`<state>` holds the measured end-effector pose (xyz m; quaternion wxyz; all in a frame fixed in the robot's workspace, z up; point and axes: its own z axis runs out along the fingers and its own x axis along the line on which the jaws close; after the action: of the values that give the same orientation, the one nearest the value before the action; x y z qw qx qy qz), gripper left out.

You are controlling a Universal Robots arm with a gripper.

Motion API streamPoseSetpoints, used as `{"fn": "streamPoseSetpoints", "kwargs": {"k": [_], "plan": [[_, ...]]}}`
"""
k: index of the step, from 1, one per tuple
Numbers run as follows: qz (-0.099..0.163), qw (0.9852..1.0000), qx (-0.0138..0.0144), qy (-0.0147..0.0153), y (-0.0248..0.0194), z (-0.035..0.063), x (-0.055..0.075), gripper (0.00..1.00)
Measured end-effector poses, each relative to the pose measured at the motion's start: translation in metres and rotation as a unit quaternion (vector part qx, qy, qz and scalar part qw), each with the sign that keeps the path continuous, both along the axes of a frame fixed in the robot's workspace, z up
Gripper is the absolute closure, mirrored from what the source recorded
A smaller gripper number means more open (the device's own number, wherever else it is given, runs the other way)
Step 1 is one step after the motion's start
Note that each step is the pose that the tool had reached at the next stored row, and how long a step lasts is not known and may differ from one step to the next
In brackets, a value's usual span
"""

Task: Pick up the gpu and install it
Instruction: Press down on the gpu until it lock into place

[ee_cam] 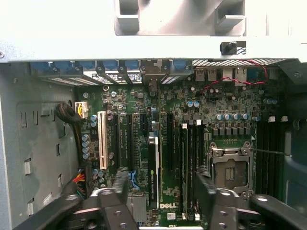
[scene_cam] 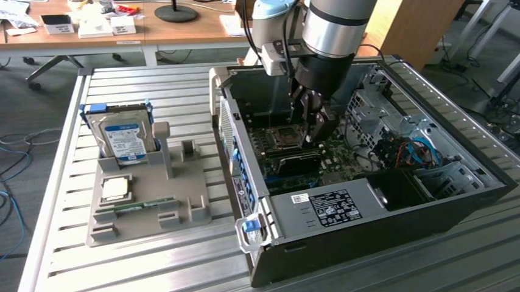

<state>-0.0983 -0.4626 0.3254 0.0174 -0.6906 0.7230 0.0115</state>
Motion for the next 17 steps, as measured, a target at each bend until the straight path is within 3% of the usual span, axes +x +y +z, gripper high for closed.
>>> {"fn": "streamPoseSetpoints", "kwargs": {"k": [1,3,6,7,13,17], "plan": [[0.000,1.0000,0.0000,0.0000,0.0000,0.0000,0.0000,0.39],[0.000,1.0000,0.0000,0.0000,0.0000,0.0000,0.0000,0.39],[0.000,1.0000,0.0000,0.0000,0.0000,0.0000,0.0000,0.56],[0.000,1.0000,0.0000,0.0000,0.0000,0.0000,0.0000,0.56],[0.000,1.0000,0.0000,0.0000,0.0000,0.0000,0.0000,0.86],[0.000,1.0000,0.0000,0.0000,0.0000,0.0000,0.0000,0.89]]}}
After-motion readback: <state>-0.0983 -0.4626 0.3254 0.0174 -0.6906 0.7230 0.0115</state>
